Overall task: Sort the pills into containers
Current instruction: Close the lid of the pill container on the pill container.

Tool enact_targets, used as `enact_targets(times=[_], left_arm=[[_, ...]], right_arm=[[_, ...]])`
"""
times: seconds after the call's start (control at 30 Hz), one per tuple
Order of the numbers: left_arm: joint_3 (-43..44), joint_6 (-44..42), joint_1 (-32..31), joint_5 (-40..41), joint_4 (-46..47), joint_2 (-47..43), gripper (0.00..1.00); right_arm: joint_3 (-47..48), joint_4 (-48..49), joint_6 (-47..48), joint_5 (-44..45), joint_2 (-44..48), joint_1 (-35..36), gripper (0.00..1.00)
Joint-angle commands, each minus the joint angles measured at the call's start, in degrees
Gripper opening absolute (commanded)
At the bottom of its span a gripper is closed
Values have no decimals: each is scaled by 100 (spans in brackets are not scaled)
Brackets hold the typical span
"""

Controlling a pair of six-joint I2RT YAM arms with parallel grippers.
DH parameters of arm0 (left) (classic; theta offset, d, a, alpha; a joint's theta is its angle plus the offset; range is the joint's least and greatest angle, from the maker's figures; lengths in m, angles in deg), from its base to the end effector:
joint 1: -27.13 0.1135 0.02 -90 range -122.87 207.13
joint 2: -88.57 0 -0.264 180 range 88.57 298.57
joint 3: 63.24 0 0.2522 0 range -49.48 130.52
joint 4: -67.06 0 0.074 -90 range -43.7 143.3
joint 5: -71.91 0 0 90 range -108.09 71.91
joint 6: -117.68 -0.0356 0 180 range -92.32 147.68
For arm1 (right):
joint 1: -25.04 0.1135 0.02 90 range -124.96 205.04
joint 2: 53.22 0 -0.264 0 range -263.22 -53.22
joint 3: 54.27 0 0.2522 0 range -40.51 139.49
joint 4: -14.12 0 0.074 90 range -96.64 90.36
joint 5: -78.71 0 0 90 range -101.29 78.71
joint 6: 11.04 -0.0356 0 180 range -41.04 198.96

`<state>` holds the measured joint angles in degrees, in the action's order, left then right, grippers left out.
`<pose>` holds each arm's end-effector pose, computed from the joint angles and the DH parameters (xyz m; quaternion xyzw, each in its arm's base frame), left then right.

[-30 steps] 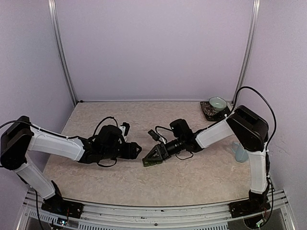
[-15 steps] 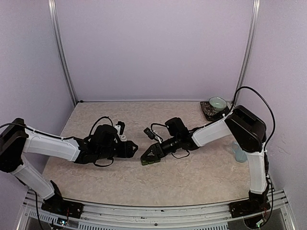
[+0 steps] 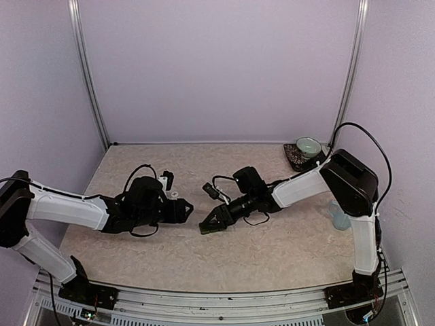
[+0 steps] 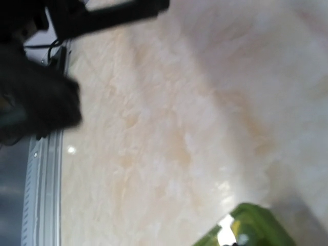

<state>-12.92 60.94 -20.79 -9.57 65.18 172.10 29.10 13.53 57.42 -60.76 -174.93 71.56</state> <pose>0.1987 -0.2122 0.1749 0.0789 0.8821 -0.2491 0.3920 0.2777 0.3322 0.1206 -0.3533 0.7611 0.5320 0.1132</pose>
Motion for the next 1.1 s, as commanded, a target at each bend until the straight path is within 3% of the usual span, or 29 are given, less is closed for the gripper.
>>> enact_targets(times=[0.0, 0.43, 0.8, 1.07], left_arm=[[-114, 74, 52, 217, -26, -430, 75], [-352, 117, 108, 259, -99, -862, 75], [-340, 102, 100, 226, -45, -840, 76], [-355, 119, 92, 109, -164, -774, 82]], right_arm=[[220, -243, 254, -285, 201, 100, 54], [594, -531, 384, -247, -867, 124, 53], [431, -369, 441, -289, -338, 128, 55], [380, -856, 1141, 11, 901, 13, 77]])
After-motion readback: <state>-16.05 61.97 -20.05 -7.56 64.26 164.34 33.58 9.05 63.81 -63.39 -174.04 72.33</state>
